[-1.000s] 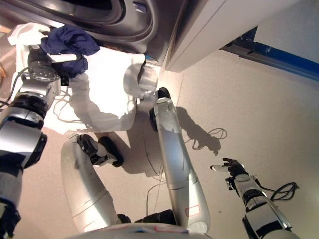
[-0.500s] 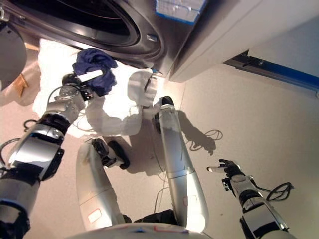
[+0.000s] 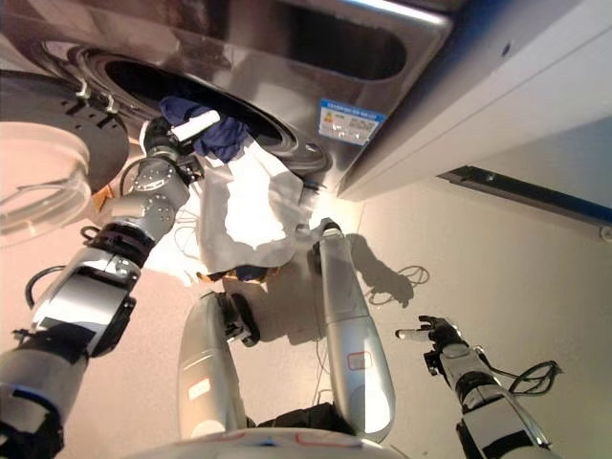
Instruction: Put the clothes in the basket into the washing machine.
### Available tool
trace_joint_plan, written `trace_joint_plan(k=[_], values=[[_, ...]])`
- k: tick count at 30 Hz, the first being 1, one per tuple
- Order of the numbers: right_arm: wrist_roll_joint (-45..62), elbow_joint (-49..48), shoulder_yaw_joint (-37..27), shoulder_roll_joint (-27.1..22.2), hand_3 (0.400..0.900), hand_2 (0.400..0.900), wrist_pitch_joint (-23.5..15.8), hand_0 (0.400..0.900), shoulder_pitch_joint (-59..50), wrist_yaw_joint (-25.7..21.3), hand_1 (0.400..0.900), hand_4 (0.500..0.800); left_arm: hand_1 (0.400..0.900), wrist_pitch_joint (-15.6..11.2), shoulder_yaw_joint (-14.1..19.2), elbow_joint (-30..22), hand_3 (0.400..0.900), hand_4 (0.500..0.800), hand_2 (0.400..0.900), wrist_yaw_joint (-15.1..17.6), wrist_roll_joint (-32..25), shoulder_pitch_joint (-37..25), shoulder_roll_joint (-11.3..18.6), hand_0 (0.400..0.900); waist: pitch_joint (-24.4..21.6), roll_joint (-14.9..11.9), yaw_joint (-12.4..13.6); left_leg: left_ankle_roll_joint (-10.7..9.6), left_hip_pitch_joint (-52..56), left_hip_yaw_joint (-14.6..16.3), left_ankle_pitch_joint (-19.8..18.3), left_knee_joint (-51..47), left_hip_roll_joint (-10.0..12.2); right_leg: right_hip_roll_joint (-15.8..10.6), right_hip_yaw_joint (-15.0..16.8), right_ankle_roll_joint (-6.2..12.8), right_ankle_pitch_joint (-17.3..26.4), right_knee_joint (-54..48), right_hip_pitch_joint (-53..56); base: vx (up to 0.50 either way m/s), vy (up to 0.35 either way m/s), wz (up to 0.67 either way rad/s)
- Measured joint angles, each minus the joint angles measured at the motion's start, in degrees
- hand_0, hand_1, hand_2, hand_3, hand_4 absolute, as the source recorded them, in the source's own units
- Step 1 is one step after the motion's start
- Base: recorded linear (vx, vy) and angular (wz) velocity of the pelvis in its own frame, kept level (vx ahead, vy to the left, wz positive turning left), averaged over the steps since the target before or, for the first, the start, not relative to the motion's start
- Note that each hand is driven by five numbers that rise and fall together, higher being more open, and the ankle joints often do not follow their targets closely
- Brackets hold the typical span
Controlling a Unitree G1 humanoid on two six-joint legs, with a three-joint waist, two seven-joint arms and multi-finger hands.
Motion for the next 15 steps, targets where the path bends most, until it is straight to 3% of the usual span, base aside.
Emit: trace_joint_plan(k=[11,13,15], values=[[0.07,-0.04,-0.26,-0.48,0.900,0.900,0.80,0.900,0.00,0.39,0.900,0.800,0.400,0.15,-0.15,-1.73,0.400,0.500,0.400,3.96,0.27,-1.81,0.56,0.400,-0.01,0.14,-0.06,-0.44,0.41,-0.01,1.01,-1.94,-0.97,0.01,0.23,-0.23,-0.06,-0.60,-0.16,0.01,0.019,-0.02],[0.10,-0.04,-0.25,-0.84,0.900,0.900,0.81,0.900,0.02,0.42,0.900,0.800,0.900,0.26,-0.37,-1.73,0.900,0.800,0.900,4.83,0.27,-2.95,0.89,0.900,-0.02,0.17,-0.06,-0.53,-0.15,0.06,1.12,-2.17,-0.98,0.08,0.23,-0.28,-0.04,-0.65,-0.85,-0.03,0.019,-0.05],[0.12,-0.12,-0.27,-1.81,0.900,0.900,0.78,0.900,-0.04,0.41,0.900,0.800,0.900,0.83,-1.44,-1.73,0.900,0.800,0.900,5.97,0.22,-5.91,1.80,0.900,0.01,0.49,-0.01,-0.57,-2.16,0.09,1.27,-2.06,-0.99,0.11,0.27,-0.45,0.22,-0.50,-2.93,-0.04,0.010,-0.04]])
